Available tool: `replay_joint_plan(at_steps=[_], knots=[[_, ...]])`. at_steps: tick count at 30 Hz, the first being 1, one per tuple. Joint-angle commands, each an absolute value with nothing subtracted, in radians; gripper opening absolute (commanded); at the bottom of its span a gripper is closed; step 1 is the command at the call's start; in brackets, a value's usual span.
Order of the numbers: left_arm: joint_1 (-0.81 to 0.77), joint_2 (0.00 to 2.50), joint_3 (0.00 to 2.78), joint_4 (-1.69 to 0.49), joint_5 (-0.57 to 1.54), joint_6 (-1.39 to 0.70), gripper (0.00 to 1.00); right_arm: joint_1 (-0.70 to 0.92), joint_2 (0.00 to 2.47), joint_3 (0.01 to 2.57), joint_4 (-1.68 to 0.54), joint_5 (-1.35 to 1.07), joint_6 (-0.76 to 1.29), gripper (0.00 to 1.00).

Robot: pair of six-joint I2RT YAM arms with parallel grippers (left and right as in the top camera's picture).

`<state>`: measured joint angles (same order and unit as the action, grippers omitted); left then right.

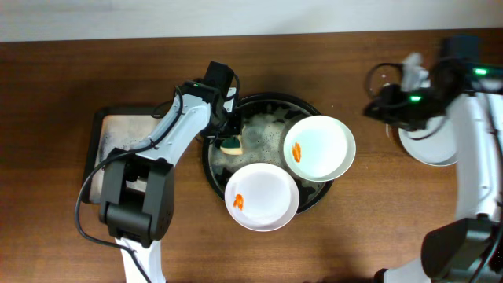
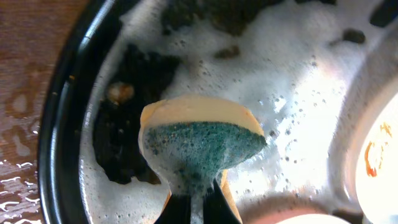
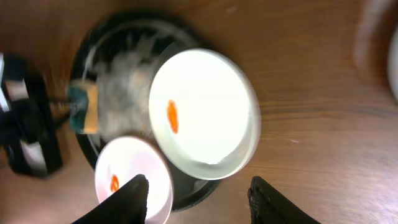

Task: Clean dirty plates on tray and stack at the side
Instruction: 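Carry the cleaned plate right and set it on the table with the right gripper, then dip the sponge into the soapy tray with the left gripper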

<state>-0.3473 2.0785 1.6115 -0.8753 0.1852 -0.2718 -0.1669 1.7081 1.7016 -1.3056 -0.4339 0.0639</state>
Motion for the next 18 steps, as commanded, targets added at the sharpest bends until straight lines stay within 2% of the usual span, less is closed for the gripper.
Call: replay_joint_plan(at_steps=[1, 3, 6, 9, 11, 13, 15, 18], knots=[[-0.349, 1.954, 1.605, -0.916, 0.191, -0.186, 0.01, 0.001, 1.705, 1.694, -1.303, -0.368, 0.043, 0.53], [-0.322, 1.884, 1.605, -0.965, 0.139, -0.186, 0.00, 0.058, 1.704, 1.694, -1.304, -0.330, 0.068, 0.53], [-0.172, 1.744, 1.605, -1.093, -0.106, -0.184, 0.01, 0.091, 1.705, 1.694, -1.310, -0.328, 0.068, 0.54], [0.010, 1.731, 1.599, -1.125, -0.141, -0.162, 0.00, 0.091, 1.705, 1.694, -1.309, -0.328, 0.068, 0.54], [0.131, 1.748, 1.552, -1.057, -0.138, -0.078, 0.00, 0.091, 1.705, 1.694, -1.309, -0.328, 0.068, 0.54], [0.219, 1.780, 1.452, -0.916, -0.070, 0.107, 0.00, 0.091, 1.705, 1.694, -1.309, -0.328, 0.068, 0.54], [0.238, 1.816, 1.381, -0.828, -0.041, 0.208, 0.00, 0.091, 1.705, 1.694, -1.305, -0.328, 0.068, 0.54], [0.239, 1.898, 1.293, -0.650, -0.152, 0.230, 0.00, 0.091, 1.705, 1.694, -1.305, -0.328, 0.068, 0.54]])
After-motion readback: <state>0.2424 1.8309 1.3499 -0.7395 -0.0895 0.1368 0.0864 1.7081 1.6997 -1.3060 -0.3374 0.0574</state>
